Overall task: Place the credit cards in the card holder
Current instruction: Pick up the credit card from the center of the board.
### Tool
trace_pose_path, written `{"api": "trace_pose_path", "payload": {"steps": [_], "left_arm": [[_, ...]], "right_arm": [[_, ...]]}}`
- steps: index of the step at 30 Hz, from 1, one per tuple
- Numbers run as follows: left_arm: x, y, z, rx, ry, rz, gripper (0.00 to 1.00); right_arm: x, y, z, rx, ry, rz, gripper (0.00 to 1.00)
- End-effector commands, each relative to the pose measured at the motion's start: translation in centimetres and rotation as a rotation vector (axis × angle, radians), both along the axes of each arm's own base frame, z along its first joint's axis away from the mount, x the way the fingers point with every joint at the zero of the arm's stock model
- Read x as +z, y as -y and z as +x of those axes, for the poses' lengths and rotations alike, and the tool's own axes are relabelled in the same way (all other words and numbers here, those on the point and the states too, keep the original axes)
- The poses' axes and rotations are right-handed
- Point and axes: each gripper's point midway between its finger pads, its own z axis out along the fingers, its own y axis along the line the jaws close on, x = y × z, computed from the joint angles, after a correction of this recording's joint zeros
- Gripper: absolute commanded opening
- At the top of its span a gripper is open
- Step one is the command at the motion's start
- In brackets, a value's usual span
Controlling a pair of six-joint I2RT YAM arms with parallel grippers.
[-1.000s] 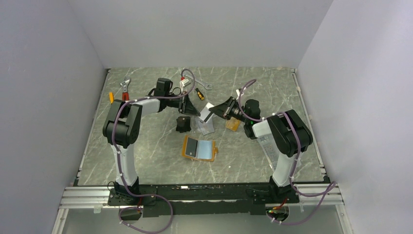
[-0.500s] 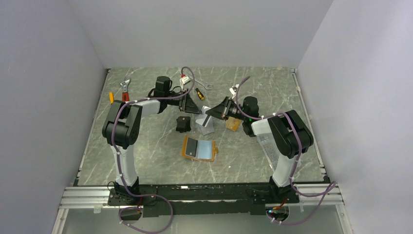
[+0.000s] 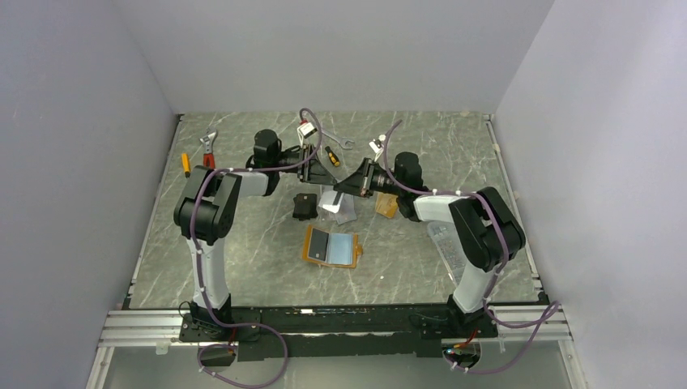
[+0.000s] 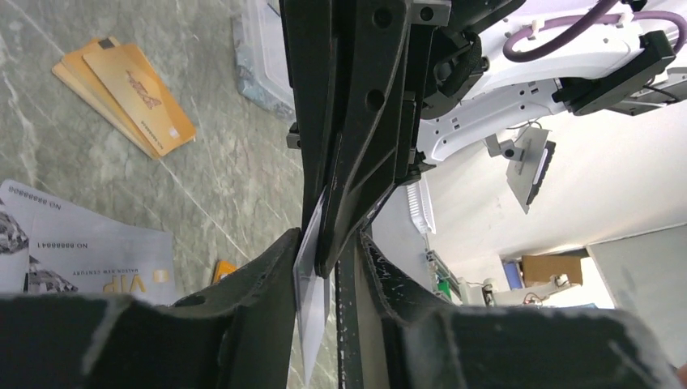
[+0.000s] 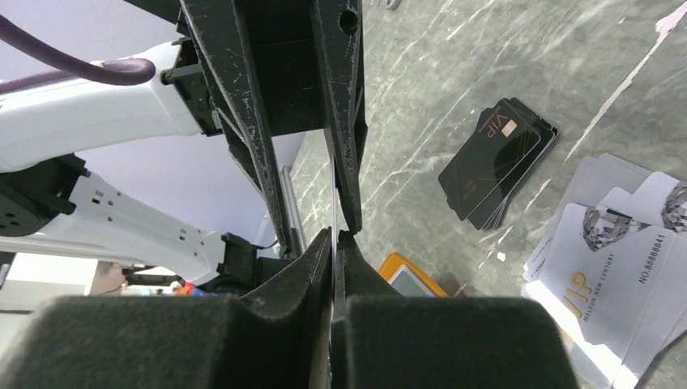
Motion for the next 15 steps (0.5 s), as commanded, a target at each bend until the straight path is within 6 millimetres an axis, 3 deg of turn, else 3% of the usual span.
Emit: {"api": "trace_pose_path", "payload": {"steps": [1,8,15], "left_arm": [[2.8,-0.7,-0.6,-0.043,0.101,-0.054,0.33],[3.1,-0.6,-1.3,-0.045,0.114,-0.047,0.28],[1.0,-0.4,-1.7,0.004,0.153,0.111,0.25]], "right_arm": [[-1.0,1.8,1.1,-0.096,0.016,-0.067,0.06],[-0.4,2.9,1.8,-0.148,0.025,-0.036,0.07],[0.2,3.7,1.8,-0.176,0.037,-0.016,0.08]]}}
